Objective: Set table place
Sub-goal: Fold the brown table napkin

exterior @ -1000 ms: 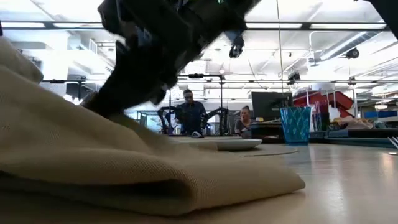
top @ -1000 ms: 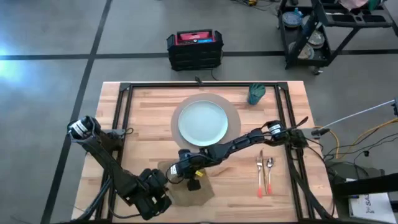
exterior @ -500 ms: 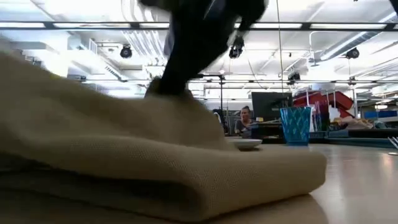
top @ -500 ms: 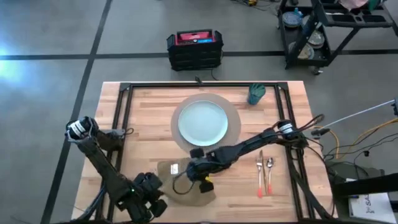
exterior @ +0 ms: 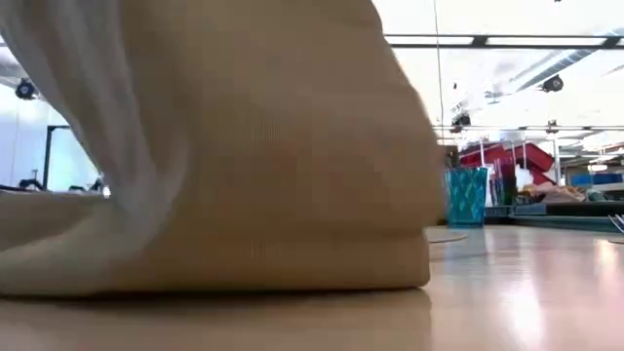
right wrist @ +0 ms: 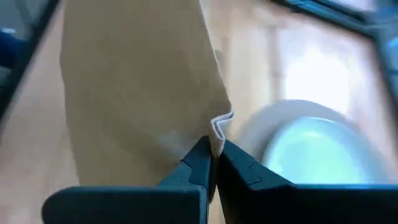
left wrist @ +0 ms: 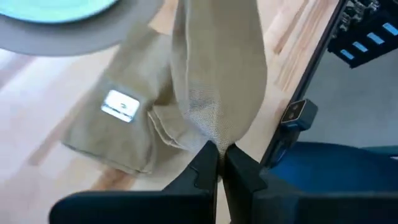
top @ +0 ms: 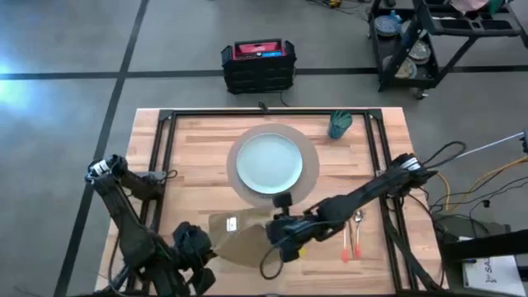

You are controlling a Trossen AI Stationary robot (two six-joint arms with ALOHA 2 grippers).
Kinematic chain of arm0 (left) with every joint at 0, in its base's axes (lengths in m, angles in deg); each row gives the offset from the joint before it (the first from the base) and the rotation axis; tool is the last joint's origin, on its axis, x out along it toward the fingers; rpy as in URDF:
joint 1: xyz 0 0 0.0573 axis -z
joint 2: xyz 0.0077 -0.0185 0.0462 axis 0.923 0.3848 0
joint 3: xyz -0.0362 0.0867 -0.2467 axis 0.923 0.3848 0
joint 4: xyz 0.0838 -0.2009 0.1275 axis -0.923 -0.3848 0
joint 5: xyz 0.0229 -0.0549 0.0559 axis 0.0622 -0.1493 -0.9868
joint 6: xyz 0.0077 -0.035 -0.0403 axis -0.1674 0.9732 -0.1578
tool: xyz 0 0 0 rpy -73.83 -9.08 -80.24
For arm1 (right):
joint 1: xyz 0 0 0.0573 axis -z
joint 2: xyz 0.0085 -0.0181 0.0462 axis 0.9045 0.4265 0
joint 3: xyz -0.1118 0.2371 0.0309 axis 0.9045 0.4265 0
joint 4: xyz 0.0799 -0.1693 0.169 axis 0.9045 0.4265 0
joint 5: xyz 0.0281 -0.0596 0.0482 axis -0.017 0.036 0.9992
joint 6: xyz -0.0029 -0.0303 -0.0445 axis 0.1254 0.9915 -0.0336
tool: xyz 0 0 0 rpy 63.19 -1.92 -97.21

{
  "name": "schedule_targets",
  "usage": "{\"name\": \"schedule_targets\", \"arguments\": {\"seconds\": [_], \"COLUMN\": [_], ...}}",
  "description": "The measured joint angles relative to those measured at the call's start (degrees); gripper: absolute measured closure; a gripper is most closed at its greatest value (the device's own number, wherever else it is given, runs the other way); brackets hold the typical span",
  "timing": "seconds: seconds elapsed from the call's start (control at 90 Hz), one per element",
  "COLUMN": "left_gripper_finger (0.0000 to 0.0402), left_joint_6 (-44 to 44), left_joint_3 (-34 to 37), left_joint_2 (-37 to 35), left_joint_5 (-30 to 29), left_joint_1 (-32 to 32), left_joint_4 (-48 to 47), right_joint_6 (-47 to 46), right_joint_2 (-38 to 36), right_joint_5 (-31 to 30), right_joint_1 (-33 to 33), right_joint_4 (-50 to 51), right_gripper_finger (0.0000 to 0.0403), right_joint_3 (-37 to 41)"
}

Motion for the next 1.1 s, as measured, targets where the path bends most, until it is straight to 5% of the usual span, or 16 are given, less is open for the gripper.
{"name": "schedule_targets", "arguments": {"seconds": [0.611, 1.1], "left_gripper_finger": [0.0402, 0.0402], "left_joint_6": [-5.08, 3.04], "left_joint_3": [-20.46, -8.17], "left_joint_2": [0.02, 0.22], "left_joint_5": [1.69, 7.95], "left_joint_1": [0.42, 0.63], "left_joint_4": [-10.44, -12.07], "right_joint_6": [-0.92, -1.42], "right_joint_2": [-9.35, -8.99], "right_joint_5": [-3.05, -7.08], "right_joint_1": [-1.17, 1.81], "right_joint_4": [2.63, 9.10], "right_gripper_finger": [0.0403, 0.0402], "right_joint_3": [-1.62, -4.31]}}
